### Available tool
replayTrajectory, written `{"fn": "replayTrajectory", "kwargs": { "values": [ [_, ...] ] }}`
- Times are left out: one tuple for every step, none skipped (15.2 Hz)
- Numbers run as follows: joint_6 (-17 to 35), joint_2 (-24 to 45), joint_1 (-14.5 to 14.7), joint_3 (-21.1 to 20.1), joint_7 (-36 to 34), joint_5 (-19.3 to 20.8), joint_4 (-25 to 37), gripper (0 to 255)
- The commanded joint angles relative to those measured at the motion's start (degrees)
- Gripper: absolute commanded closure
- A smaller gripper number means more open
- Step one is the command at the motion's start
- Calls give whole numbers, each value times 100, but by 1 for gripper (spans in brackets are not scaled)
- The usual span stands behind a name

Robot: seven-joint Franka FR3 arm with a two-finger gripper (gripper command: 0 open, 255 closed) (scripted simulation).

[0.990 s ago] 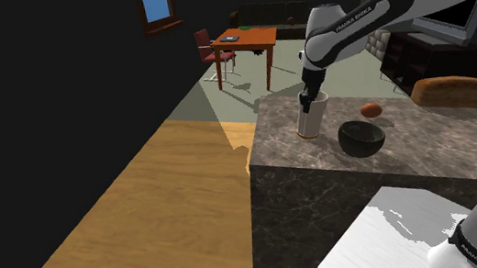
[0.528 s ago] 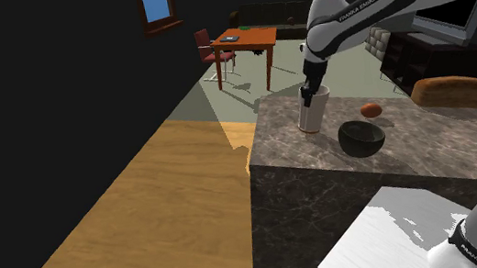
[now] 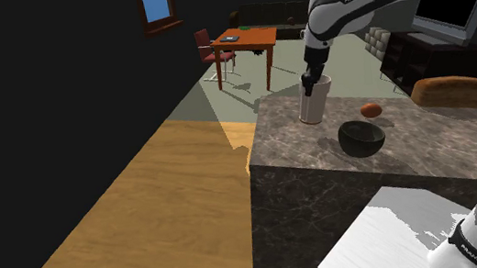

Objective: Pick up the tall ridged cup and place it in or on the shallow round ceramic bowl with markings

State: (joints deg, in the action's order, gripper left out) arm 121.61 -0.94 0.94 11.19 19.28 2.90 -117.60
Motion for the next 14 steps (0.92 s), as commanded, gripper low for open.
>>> {"fn": "replayTrajectory", "kwargs": {
  "values": [
    [-155,-55,4,-5,-6,9,103,255],
    [-230,-75,5,-6,-6,12,158,255],
    [-306,-95,6,-7,-5,14,214,255],
    [-381,-113,7,-9,-5,16,272,255],
    [-456,-130,8,-10,-4,18,330,255],
    [-532,-146,9,-11,-3,19,390,255],
    [-607,-160,10,-12,-2,20,451,255],
    [-683,-173,11,-14,-1,21,514,255],
    [-758,-186,12,-15,0,22,577,255],
    [-834,-196,13,-16,2,23,642,255],
    [-910,-206,13,-17,4,23,709,255],
    [-986,-214,14,-18,6,23,776,255],
    [-1062,-222,15,-19,8,23,845,255],
    [-1138,-228,16,-20,10,23,916,255]
  ]
}}
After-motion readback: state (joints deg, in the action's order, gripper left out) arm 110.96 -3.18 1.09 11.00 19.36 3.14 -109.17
